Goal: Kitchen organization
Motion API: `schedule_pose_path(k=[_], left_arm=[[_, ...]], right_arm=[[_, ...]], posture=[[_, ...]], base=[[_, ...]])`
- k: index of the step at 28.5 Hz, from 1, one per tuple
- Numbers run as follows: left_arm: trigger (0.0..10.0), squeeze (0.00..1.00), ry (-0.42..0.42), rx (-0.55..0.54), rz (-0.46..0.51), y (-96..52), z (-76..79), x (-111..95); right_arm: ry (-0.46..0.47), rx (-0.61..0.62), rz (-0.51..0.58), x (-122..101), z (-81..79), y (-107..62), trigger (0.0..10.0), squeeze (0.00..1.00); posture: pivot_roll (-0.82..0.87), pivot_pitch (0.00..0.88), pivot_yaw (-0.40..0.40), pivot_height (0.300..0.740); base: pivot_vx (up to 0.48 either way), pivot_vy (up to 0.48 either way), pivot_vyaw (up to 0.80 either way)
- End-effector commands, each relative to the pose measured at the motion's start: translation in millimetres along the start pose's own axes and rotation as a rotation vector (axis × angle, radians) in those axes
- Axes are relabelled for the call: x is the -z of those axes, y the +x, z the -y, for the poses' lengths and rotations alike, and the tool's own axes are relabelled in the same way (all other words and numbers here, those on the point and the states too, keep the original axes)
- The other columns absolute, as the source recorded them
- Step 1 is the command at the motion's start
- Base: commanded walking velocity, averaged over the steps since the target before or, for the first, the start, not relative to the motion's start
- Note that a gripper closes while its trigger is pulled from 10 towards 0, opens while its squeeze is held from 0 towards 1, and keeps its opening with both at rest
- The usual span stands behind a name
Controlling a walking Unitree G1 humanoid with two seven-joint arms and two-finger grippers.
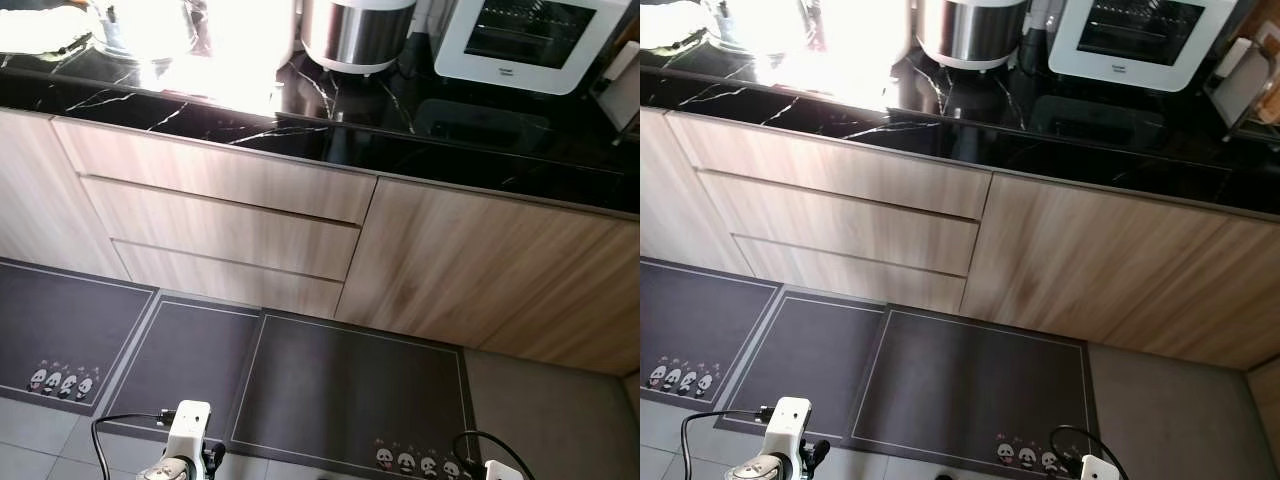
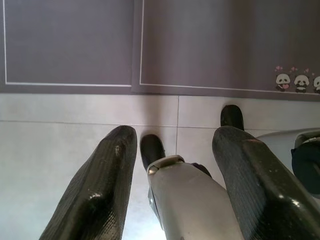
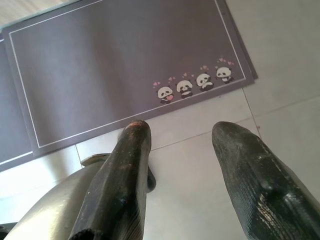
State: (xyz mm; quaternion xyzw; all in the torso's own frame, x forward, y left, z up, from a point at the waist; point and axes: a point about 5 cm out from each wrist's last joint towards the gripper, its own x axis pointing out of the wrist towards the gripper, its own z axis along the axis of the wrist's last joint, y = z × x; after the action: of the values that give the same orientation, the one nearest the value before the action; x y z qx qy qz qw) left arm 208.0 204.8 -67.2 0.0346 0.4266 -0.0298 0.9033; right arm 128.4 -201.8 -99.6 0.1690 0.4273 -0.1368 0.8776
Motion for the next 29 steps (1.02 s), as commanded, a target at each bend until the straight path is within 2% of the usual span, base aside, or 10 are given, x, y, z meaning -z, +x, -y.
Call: schedule_pose_path(k=[1, 29], left_arm=[[10.0, 0.00, -0.006, 0.011, -0.010, -0.3, 2.1, 3.3], [10.0, 0.00, 0.028, 0.026, -0.009, -0.1, 2.5, 1.7]], right_arm=[[-0.006, 0.009, -0.006, 1.2, 3.4, -1.0, 10.0, 0.00], [-0.009, 0.007, -0.009, 0.8, 3.4, -0.8, 10.0, 0.00]], posture=[[0.27, 0.131, -0.129, 0.740], [0.27, 0.128, -0.130, 0.740]], base=[[0.000, 0.000, -0.74], [0.000, 0.000, -0.74]])
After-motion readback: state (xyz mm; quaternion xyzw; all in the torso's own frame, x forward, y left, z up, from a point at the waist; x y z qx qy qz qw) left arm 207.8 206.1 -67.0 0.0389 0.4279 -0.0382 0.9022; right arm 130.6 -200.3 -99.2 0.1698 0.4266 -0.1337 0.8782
